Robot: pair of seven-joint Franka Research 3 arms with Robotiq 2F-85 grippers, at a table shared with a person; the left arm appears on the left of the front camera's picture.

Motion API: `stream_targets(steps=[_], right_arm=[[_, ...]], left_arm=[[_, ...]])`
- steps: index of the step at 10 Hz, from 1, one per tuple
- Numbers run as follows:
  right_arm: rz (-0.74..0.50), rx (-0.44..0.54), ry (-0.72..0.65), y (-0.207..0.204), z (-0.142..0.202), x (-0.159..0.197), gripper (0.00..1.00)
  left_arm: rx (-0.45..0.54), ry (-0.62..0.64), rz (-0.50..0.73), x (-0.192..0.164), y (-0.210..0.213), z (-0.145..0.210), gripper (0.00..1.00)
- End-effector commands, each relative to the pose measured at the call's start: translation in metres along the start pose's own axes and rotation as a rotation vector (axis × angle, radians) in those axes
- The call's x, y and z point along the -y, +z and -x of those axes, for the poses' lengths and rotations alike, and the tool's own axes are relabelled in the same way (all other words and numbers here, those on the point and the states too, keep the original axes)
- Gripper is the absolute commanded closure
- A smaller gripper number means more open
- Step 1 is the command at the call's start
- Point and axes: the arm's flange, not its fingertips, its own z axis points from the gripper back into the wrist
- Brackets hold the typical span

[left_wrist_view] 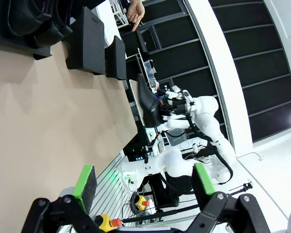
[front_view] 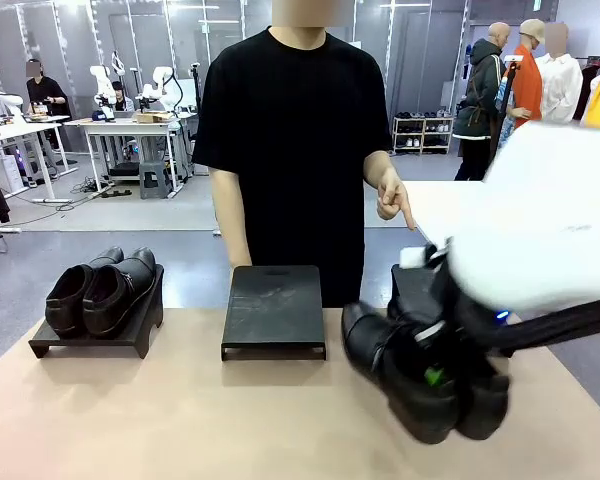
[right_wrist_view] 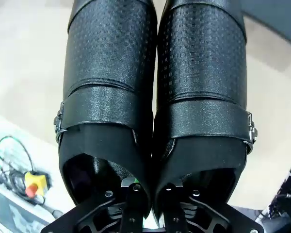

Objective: Place the shoes on the stand as instructed by the person.
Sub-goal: Pick up another pair of Shoes and place it on the Shoes Stand indicated by the person.

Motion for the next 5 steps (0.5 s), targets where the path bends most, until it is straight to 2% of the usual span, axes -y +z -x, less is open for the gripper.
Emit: stream_targets(steps=[1, 2, 5], right_arm=[[-0.041, 0.076, -0.001, 0.034, 0.026, 0.038, 1.00], [-0.001, 0.104, -0.003, 0.048, 0.033, 0.051, 1.00], [-0.003, 0.153, -0.017, 0.061, 0.046, 0.072, 1.00]], left_arm=[[-0.008, -0.007, 0.007, 0.001, 0.002, 0.002, 0.00], [-0.008, -0.007, 0.007, 0.001, 0.002, 0.002, 0.00], [-0.008, -0.007, 0.007, 0.001, 0.002, 0.002, 0.00]])
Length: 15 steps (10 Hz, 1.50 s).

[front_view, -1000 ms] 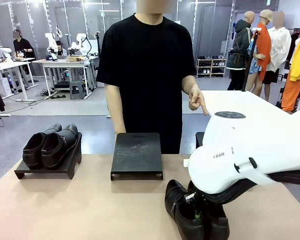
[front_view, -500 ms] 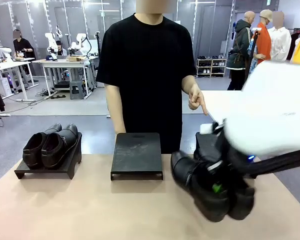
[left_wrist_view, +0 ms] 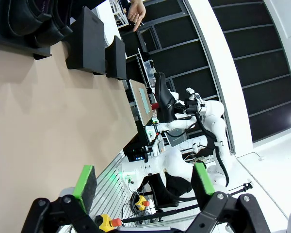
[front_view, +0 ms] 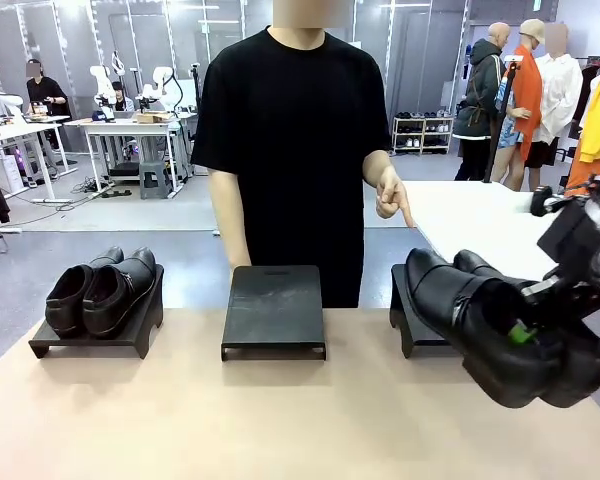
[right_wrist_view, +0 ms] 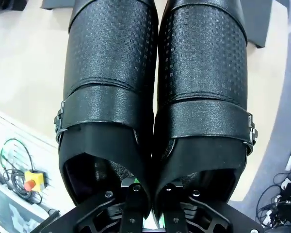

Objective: Place the shoes on the stand as instructed by the person.
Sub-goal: Pick up another pair of Shoes and place it on the Shoes Stand indicated by the person.

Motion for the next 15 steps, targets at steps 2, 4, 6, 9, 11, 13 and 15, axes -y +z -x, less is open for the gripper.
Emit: stream_targets(steps=[2, 4, 6, 9, 11, 13, 15], right_arm=[[0.000, 0.000, 0.000, 0.000, 0.000, 0.000, 1.00], [0.000, 0.000, 0.000, 0.000, 0.000, 0.000, 1.00], [0.000, 0.000, 0.000, 0.000, 0.000, 0.000, 1.00], [-0.003, 0.063, -0.050, -0.014, -0.034, 0.021, 0.92], [-0.004, 0.129, -0.054, -0.025, -0.085, 0.047, 0.92], [0.004, 0.149, -0.068, -0.045, -0.126, 0.062, 0.92], [0.038, 0.136, -0.057, -0.074, -0.160, 0.075, 0.92]], left_arm=[[-0.008, -0.007, 0.007, 0.001, 0.002, 0.002, 0.00], [-0.008, -0.007, 0.007, 0.001, 0.002, 0.002, 0.00], [-0.008, -0.007, 0.007, 0.001, 0.002, 0.002, 0.00], [-0.008, -0.007, 0.007, 0.001, 0.002, 0.002, 0.00], [-0.008, -0.007, 0.007, 0.001, 0.002, 0.002, 0.00], [-0.008, -0.007, 0.007, 0.001, 0.002, 0.002, 0.00], [-0.008, -0.007, 0.007, 0.001, 0.002, 0.002, 0.00]])
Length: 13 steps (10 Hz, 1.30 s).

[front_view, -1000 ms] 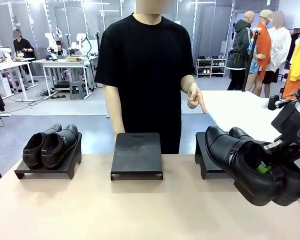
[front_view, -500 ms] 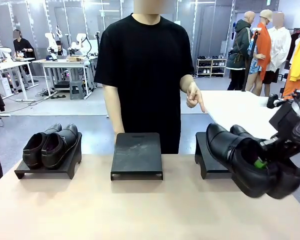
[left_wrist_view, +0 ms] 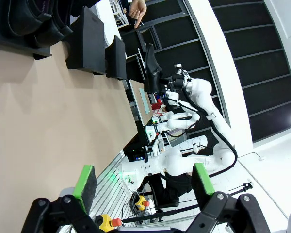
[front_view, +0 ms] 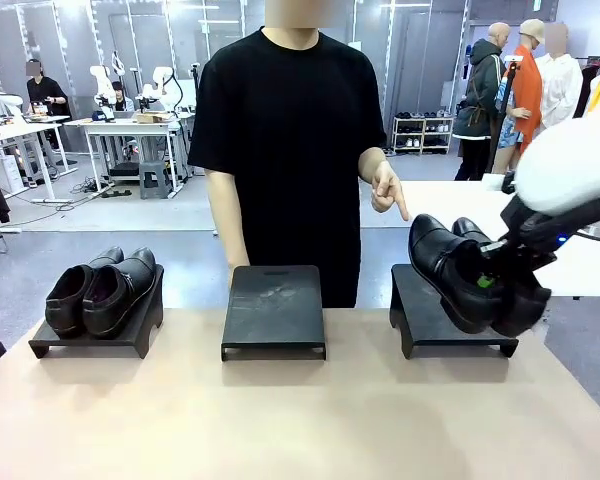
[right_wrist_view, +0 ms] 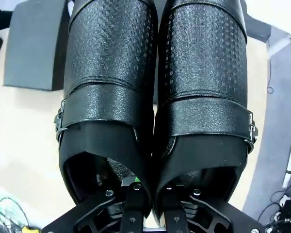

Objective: Place the shoes on the stand as instructed by the person.
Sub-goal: Pick up another pair of Shoes and place it on the Shoes Stand indicated by the person.

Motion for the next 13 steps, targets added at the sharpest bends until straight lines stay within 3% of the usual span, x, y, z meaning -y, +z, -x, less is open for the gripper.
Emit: stream_targets(steps=[1, 7, 13], right_arm=[[-0.017, 0.048, 0.038, -0.019, -0.036, 0.004, 0.92], [0.048, 0.085, 0.020, -0.071, -0.079, 0.021, 0.92], [0.098, 0.098, -0.025, -0.115, -0.083, 0.037, 0.92]], left_arm=[[-0.008, -0.007, 0.008, 0.001, 0.001, 0.002, 0.00], [-0.008, -0.007, 0.008, 0.001, 0.001, 0.002, 0.00], [-0.008, -0.007, 0.008, 0.001, 0.001, 0.002, 0.00]])
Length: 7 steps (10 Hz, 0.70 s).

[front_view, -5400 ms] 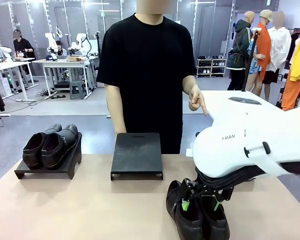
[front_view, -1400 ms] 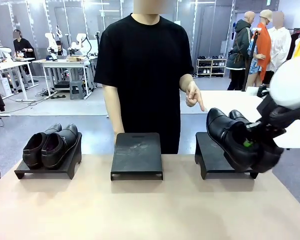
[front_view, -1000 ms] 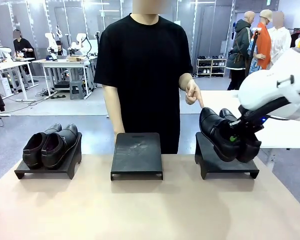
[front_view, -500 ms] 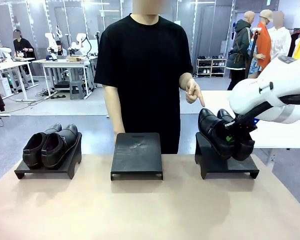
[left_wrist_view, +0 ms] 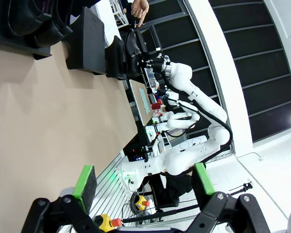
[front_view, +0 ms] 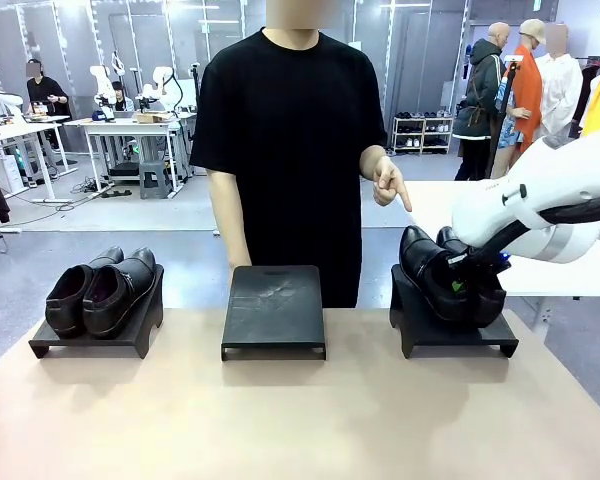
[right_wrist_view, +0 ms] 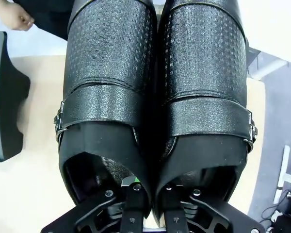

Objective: Place the shoes on the stand as instructed by the person.
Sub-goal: Pick up another pair of Shoes and place it on the Shoes Stand indicated by the person.

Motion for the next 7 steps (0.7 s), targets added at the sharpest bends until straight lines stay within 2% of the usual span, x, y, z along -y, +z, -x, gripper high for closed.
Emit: stream_targets(steps=[1, 7], right_arm=[[0.035, 0.071, -0.018, 0.000, -0.010, 0.002, 0.92], [0.044, 0.056, -0.063, -0.013, -0.006, 0.008, 0.92]], left_arm=[[-0.008, -0.007, 0.008, 0.001, 0.001, 0.002, 0.00], [-0.008, -0.007, 0.008, 0.001, 0.001, 0.002, 0.00]])
